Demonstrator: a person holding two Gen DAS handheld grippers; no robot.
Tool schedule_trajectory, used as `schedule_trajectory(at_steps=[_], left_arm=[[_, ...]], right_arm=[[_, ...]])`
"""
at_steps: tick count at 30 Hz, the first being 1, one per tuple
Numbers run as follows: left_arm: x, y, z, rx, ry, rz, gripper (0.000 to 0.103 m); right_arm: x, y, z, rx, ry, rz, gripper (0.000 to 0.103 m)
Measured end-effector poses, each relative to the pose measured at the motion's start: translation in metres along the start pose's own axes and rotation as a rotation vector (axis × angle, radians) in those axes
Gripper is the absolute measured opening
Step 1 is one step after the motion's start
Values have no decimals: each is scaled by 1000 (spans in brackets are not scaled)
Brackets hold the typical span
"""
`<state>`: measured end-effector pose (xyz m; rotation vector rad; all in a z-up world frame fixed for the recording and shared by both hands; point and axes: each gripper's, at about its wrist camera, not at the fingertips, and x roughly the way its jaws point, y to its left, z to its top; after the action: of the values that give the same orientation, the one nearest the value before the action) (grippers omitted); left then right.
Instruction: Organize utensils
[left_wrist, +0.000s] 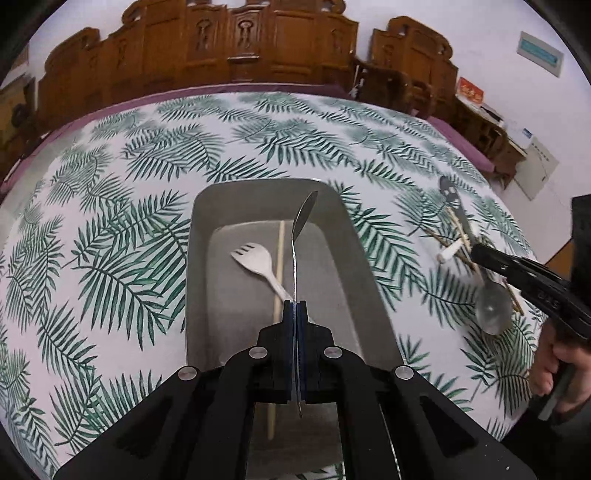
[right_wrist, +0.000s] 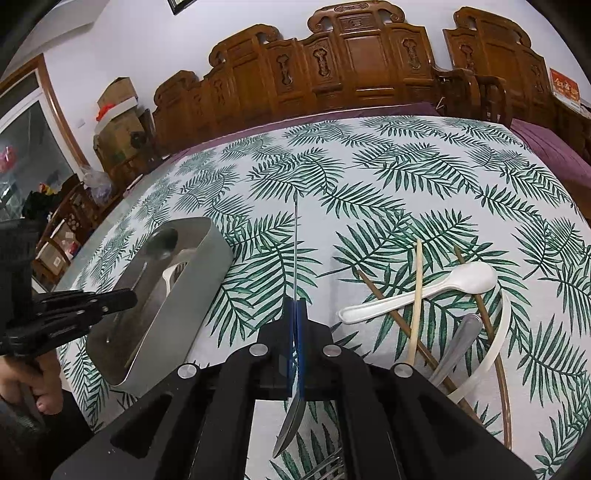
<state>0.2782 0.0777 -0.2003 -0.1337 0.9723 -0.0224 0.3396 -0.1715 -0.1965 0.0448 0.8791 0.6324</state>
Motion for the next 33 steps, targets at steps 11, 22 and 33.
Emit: schedule_trajectory(at_steps=[11,22,33], left_arm=[[15,1,-1,-6,37,13,1],[3,-4,3,11,8,2,1],[-54,5,17,29,-144,-32,12]], right_arm=[[3,3,-2,-12,10,4,2],[-2,7,-4,-10,10,28,2],[-10,58,15,-42,-14,90,2]])
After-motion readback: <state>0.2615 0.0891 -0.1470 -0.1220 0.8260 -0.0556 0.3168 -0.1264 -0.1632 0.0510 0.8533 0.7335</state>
